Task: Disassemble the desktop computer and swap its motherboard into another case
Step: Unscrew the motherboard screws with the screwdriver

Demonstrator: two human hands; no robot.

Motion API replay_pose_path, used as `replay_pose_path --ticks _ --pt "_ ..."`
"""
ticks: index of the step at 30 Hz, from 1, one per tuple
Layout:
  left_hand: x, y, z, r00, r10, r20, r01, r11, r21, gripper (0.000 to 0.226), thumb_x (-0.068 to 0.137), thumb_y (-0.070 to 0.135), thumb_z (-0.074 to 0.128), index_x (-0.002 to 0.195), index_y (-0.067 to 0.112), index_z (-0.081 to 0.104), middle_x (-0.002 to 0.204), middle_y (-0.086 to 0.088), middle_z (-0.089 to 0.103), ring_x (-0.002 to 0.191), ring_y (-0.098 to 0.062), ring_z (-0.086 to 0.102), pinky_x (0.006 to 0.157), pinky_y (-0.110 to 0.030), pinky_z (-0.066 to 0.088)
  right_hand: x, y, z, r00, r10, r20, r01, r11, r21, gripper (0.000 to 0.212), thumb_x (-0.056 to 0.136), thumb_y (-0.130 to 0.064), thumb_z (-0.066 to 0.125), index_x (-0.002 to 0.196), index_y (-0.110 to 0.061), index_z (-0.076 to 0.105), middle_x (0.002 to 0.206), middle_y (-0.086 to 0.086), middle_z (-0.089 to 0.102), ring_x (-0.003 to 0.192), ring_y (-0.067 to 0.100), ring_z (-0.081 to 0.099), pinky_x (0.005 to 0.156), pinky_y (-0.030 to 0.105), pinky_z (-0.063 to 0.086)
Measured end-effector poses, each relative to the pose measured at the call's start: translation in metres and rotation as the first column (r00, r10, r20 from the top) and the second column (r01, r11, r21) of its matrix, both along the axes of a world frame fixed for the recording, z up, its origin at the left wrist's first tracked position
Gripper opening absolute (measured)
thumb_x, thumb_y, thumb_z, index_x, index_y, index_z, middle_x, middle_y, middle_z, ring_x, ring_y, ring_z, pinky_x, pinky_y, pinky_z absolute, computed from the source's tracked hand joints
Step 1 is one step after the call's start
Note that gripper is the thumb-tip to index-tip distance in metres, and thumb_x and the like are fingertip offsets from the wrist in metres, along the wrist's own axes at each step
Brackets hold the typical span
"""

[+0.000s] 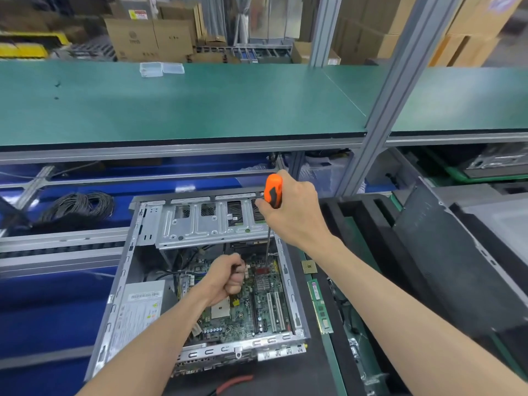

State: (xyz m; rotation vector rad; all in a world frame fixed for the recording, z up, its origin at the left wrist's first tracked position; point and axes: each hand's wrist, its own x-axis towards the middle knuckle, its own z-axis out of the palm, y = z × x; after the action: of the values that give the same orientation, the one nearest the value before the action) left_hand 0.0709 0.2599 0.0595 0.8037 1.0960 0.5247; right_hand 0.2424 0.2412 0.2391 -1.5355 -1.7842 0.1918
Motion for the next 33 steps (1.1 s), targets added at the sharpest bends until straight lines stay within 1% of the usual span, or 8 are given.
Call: replay_pose_path --ticks 4,7,10,13,17,24,28,33 --pt "0.006 0.0 0.01 0.964 0.085 0.251 -0.068 0.995 -0.076 0.032 0.085 0.018 0.036 0.053 0.016 0.038 0.051 0.001 0.024 0.043 -0.011 0.013 0.034 -0.015 0.018 0.002 0.001 0.001 1.0 -0.016 0.022 0.016 1.0 0.001 0.028 0.087 -0.027 0.07 0.082 -0.017 0.045 0.056 0.007 0.051 0.049 0.022 0.047 0.054 0.036 0.045" --pt "0.022 0.0 0.01 0.978 0.174 0.117 -0.177 0.984 0.014 0.049 0.097 0.031 0.038 0.05 0.018 0.037 0.048 0.002 0.023 0.041 -0.013 0.012 0.037 -0.019 0.016 0.003 0.004 0.0 0.999 -0.02 0.038 0.02 1.0 0.002 0.027 0.086 -0.029 0.07 0.083 -0.015 0.047 0.056 0.006 0.051 0.048 0.021 0.046 0.053 0.038 0.047" --pt "0.032 -0.004 0.007 0.979 0.202 -0.008 -0.197 0.96 0.2 0.028 0.081 0.024 0.055 0.055 0.016 0.048 0.048 0.004 0.024 0.044 -0.015 0.014 0.042 -0.023 0.017 0.002 0.006 -0.002 0.998 -0.021 0.061 0.021 1.0 0.004 0.026 0.086 -0.03 0.07 0.087 -0.015 0.049 0.055 -0.003 0.047 0.048 0.016 0.047 0.053 0.038 0.049" --pt "0.032 -0.005 0.005 0.966 0.12 -0.229 -0.016 0.912 0.411 0.015 0.079 0.018 0.062 0.076 0.02 0.077 0.049 0.013 0.052 0.039 -0.006 0.037 0.045 -0.025 0.029 0.0 0.007 -0.006 0.996 -0.022 0.086 0.021 1.0 0.015 0.025 0.087 -0.029 0.071 0.088 -0.015 0.05 0.054 -0.009 0.043 0.048 0.012 0.046 0.054 0.039 0.051" --pt "0.038 -0.007 0.002 0.904 0.053 -0.425 0.189 0.842 0.506 0.02 0.081 0.034 0.079 0.101 0.029 0.08 0.081 0.022 0.072 0.063 0.012 0.061 0.062 -0.006 0.041 -0.002 0.006 -0.009 0.996 -0.02 0.09 0.019 1.0 0.013 0.025 0.087 -0.031 0.071 0.092 -0.015 0.052 0.056 -0.01 0.045 0.051 0.014 0.051 0.058 0.041 0.054" --pt "0.047 -0.002 -0.003 0.877 0.104 -0.468 0.204 0.802 0.562 0.021 0.081 0.037 0.081 0.099 0.027 0.08 0.102 0.012 0.075 0.079 0.021 0.055 0.085 -0.013 0.041 -0.002 0.006 -0.011 0.995 -0.023 0.094 0.022 1.0 0.016 0.026 0.088 -0.033 0.07 0.092 -0.014 0.053 0.056 -0.01 0.044 0.053 0.017 0.051 0.061 0.041 0.053" --pt "0.047 0.0 -0.008 0.87 0.105 -0.481 0.215 0.798 0.563 0.021 0.081 0.037 0.081 0.099 0.026 0.08 0.103 0.01 0.076 0.074 0.026 0.052 0.072 0.004 0.036 0.001 0.004 -0.013 0.995 -0.036 0.089 0.034 0.999 0.023 0.027 0.087 -0.031 0.071 0.086 -0.014 0.05 0.054 -0.009 0.043 0.048 0.011 0.047 0.055 0.033 0.047" --pt "0.048 0.0 -0.011 0.877 0.093 -0.471 0.211 0.806 0.552 0.02 0.081 0.036 0.081 0.099 0.027 0.08 0.103 0.011 0.075 0.076 0.028 0.053 0.074 0.002 0.039 0.003 0.005 -0.012 0.996 -0.047 0.081 0.046 0.999 0.013 0.027 0.087 -0.031 0.071 0.084 -0.014 0.05 0.055 -0.005 0.047 0.05 0.017 0.05 0.059 0.039 0.05"
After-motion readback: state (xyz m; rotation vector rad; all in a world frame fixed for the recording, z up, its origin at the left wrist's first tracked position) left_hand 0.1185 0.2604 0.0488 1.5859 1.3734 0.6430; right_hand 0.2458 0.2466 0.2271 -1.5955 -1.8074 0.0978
